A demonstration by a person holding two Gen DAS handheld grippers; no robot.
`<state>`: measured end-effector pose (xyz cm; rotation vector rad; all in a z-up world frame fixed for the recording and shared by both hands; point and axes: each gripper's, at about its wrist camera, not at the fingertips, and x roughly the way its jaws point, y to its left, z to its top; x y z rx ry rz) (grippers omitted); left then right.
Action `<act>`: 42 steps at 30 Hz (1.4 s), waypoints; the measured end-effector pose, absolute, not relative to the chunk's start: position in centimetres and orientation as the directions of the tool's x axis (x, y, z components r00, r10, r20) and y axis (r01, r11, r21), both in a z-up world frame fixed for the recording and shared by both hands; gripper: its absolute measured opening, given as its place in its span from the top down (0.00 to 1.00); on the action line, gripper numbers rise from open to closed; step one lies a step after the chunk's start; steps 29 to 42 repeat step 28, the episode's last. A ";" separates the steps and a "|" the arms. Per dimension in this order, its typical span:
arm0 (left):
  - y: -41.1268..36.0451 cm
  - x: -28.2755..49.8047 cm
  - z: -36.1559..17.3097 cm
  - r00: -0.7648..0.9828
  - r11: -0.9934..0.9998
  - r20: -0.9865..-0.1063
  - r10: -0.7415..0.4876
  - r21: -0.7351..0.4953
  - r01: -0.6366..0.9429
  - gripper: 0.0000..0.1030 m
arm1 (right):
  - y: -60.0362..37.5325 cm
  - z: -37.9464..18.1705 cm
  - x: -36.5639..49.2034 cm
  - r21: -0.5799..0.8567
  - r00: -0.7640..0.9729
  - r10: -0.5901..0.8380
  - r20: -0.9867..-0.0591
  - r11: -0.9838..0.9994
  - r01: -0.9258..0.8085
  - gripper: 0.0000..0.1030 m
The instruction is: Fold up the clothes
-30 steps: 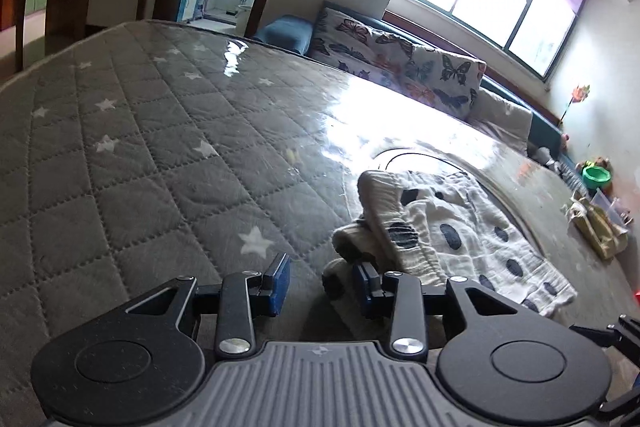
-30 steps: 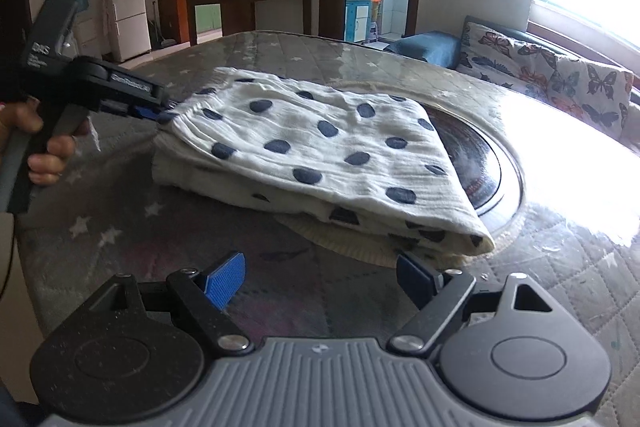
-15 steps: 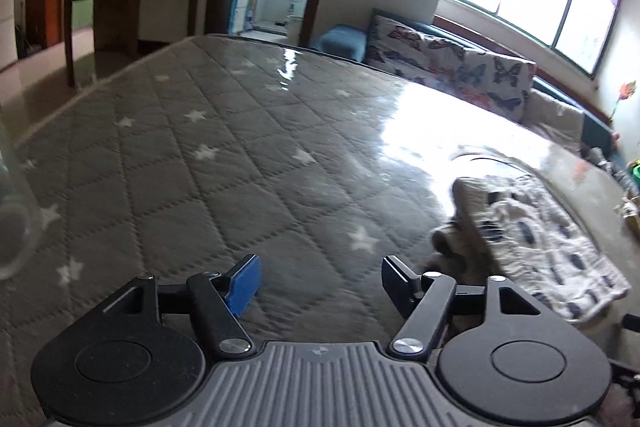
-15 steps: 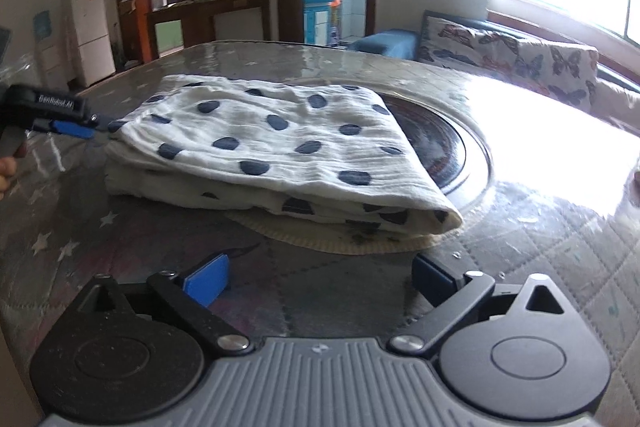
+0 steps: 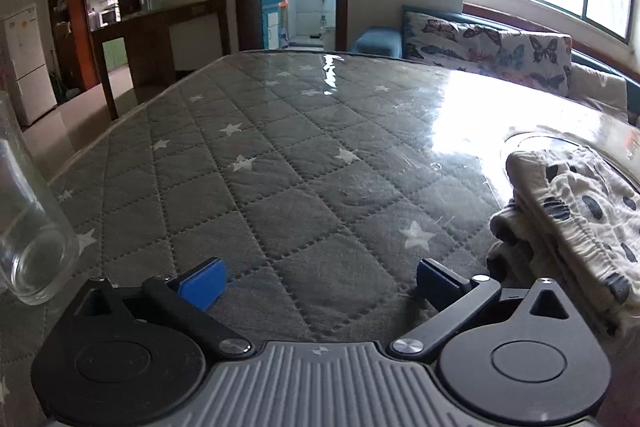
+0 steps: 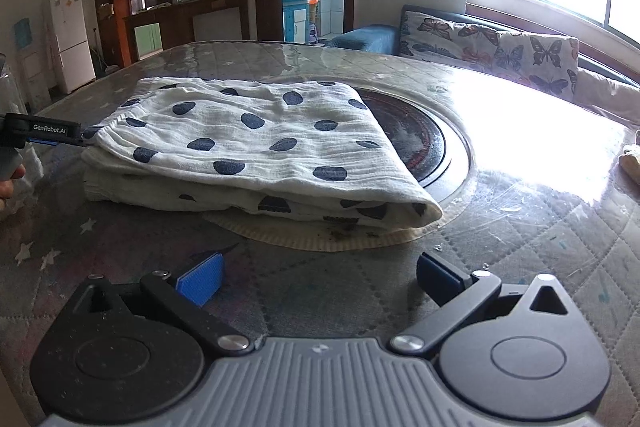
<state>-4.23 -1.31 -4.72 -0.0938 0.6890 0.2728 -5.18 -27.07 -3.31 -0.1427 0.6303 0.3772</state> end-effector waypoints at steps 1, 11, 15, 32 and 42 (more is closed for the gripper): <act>-1.3 -4.3 -4.8 0.739 0.960 -0.637 0.218 0.004 -0.279 0.00 | -27.1 -3.3 -5.2 -0.017 0.743 0.299 -0.599 0.923 -0.386 0.00; -1.0 -3.6 -5.3 0.743 0.960 -0.633 0.215 -0.002 -0.280 0.00 | -27.1 -3.4 -5.1 -0.021 0.743 0.296 -0.600 0.923 -0.385 0.00; -1.2 -3.8 -5.2 0.743 0.960 -0.633 0.216 -0.001 -0.280 0.00 | -27.0 -3.4 -5.1 -0.020 0.743 0.297 -0.600 0.923 -0.385 0.00; -1.3 -3.6 -5.1 0.743 0.960 -0.633 0.218 0.002 -0.281 0.00 | -27.1 -3.3 -5.3 -0.018 0.742 0.298 -0.600 0.923 -0.386 0.00; -1.3 -3.6 -5.1 0.743 0.960 -0.633 0.218 0.002 -0.281 0.00 | -27.1 -3.3 -5.3 -0.018 0.742 0.298 -0.600 0.923 -0.386 0.00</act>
